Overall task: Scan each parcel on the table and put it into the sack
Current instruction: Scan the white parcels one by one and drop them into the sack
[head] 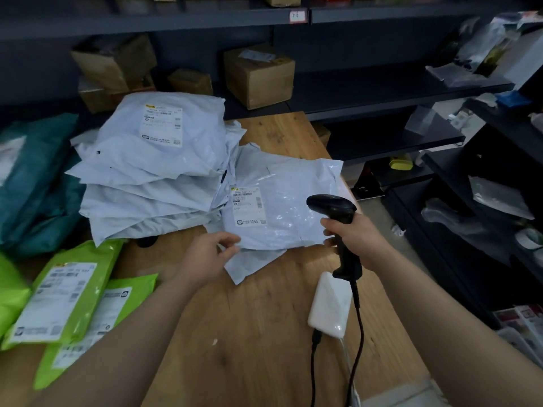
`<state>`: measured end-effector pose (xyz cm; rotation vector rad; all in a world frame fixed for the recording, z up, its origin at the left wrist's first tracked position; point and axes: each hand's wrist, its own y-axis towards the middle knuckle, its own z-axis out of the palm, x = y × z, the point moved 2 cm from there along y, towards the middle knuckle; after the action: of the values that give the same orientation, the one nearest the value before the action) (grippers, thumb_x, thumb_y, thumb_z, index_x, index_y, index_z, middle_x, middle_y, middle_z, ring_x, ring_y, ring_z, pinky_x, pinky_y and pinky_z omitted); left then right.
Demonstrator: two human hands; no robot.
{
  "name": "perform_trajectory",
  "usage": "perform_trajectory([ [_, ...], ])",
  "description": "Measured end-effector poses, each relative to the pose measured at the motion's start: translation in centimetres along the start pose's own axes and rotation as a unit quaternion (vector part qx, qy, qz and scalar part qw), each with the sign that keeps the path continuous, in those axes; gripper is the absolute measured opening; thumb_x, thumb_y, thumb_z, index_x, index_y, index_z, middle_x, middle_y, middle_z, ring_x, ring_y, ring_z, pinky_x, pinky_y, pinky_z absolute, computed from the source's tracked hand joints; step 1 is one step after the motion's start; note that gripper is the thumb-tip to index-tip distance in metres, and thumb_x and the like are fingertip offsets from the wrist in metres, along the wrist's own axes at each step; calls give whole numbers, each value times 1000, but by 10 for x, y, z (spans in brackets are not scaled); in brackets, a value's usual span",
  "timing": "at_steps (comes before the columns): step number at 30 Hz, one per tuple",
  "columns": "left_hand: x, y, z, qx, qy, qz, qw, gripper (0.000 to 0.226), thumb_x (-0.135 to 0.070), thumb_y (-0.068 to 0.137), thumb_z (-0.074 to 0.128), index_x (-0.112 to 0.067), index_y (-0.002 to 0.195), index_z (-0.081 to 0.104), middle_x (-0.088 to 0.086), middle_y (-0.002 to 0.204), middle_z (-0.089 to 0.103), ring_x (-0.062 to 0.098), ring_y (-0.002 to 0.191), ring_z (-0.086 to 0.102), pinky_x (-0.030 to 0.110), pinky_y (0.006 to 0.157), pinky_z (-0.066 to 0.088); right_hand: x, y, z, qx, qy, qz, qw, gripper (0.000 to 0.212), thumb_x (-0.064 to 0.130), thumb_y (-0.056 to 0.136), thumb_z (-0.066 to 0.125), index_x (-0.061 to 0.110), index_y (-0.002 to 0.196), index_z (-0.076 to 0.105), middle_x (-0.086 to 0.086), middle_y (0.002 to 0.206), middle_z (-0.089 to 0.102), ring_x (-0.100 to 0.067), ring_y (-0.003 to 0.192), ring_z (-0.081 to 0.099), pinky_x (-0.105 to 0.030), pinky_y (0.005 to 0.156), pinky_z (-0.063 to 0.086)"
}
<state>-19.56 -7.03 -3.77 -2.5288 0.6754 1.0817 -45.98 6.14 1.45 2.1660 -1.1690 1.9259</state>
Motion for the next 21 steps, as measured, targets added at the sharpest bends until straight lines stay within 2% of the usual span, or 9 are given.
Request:
perform_trajectory([
  [4,7,-46,-22,134,37,-23,990,11,-19,84,72,-30,84,73,-25,70,64,-18,66,57,1,58,39,-2,-9,6,11,-8,-5,1000,17,23,87,71,15,101,64,-10,88,68,-18,67,69,-31,59,54],
  [7,25,-66,-28,223,28,-91,970,9,-22,81,74,-30,76,74,-22,68,69,-7,64,61,5,56,40,-9,-13,13,12,-33,7,999,15,23,86,71,15,96,64,-9,85,67,-22,73,68,-34,64,55],
  [9,34,-65,-29,157,17,-117,980,4,-25,85,71,-22,86,74,-13,85,71,4,82,64,9,61,41,-16,-15,19,10,-76,19,997,17,24,86,72,11,94,65,-9,81,62,-22,70,61,-33,67,51],
  [11,37,-59,-25,65,41,-124,989,17,-25,88,68,-15,101,67,-4,94,66,16,96,62,15,64,40,-23,-17,25,9,-119,36,992,21,26,86,72,7,93,65,-7,80,59,-19,68,55,-31,64,44],
  [14,29,-46,-7,47,-56,-159,985,30,-21,88,67,-10,112,54,2,105,62,22,106,59,24,78,48,-32,-17,35,17,-126,62,990,24,28,87,71,6,97,65,-6,81,58,-20,70,55,-31,65,42],
  [15,26,-41,-1,37,-86,-183,979,36,-22,87,69,-7,115,52,4,111,61,22,106,58,29,83,49,-33,-16,38,16,-128,67,989,25,29,87,71,7,97,65,-6,81,59,-20,72,55,-31,67,42],
  [17,19,-34,7,21,-135,-226,964,39,-24,85,72,-6,114,53,6,113,61,18,95,60,27,72,50,-33,-16,39,13,-130,73,989,24,31,86,71,10,95,65,-5,83,60,-20,73,56,-31,66,42],
  [19,10,-32,14,34,-209,-232,949,26,-20,87,71,-8,107,62,8,109,69,13,80,65,21,57,51,-32,-17,39,13,-114,78,990,23,32,85,72,12,93,64,-4,82,62,-19,72,58,-29,60,42],
  [21,1,-37,17,57,-249,-223,941,19,-17,88,69,-8,105,67,9,104,73,15,77,70,25,60,55,-31,-20,36,14,-89,82,993,20,32,85,72,15,90,64,-3,83,63,-19,74,60,-28,59,43],
])
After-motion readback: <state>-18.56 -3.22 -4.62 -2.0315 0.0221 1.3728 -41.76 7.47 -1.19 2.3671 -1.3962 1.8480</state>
